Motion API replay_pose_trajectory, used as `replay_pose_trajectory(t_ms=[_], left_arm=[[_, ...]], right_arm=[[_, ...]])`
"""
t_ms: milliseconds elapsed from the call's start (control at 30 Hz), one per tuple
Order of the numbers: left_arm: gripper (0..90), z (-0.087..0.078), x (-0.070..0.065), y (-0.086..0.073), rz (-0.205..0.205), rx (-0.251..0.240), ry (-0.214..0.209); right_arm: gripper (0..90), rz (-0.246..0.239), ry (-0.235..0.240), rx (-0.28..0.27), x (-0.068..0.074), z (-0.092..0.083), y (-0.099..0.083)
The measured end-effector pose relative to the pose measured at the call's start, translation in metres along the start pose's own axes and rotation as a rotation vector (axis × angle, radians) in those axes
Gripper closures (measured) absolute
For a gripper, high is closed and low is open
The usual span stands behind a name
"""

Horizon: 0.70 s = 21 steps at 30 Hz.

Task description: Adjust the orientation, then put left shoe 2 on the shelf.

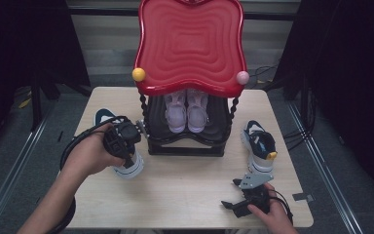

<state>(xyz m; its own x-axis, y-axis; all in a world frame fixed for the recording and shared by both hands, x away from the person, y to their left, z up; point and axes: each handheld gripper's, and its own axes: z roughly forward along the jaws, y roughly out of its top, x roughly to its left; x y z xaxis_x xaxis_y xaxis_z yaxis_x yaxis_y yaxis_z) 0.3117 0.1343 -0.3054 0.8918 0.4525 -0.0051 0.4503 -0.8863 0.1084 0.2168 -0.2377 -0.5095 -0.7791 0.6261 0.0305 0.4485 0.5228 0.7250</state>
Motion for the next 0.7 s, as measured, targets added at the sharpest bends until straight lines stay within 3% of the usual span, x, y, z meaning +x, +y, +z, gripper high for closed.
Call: replay_pose_trajectory(t_ms=[233, 700], left_arm=[[75.2, -0.017, -0.004, 0.004, 0.016, -0.001, -0.012], [74.9, -0.056, -0.008, 0.015, 0.051, -0.005, 0.025]], right_arm=[[11.9, -0.001, 0.001, 0.002, 0.0, 0.0, 0.0], [12.0, 0.0, 0.0, 0.002, 0.0, 0.0, 0.0]])
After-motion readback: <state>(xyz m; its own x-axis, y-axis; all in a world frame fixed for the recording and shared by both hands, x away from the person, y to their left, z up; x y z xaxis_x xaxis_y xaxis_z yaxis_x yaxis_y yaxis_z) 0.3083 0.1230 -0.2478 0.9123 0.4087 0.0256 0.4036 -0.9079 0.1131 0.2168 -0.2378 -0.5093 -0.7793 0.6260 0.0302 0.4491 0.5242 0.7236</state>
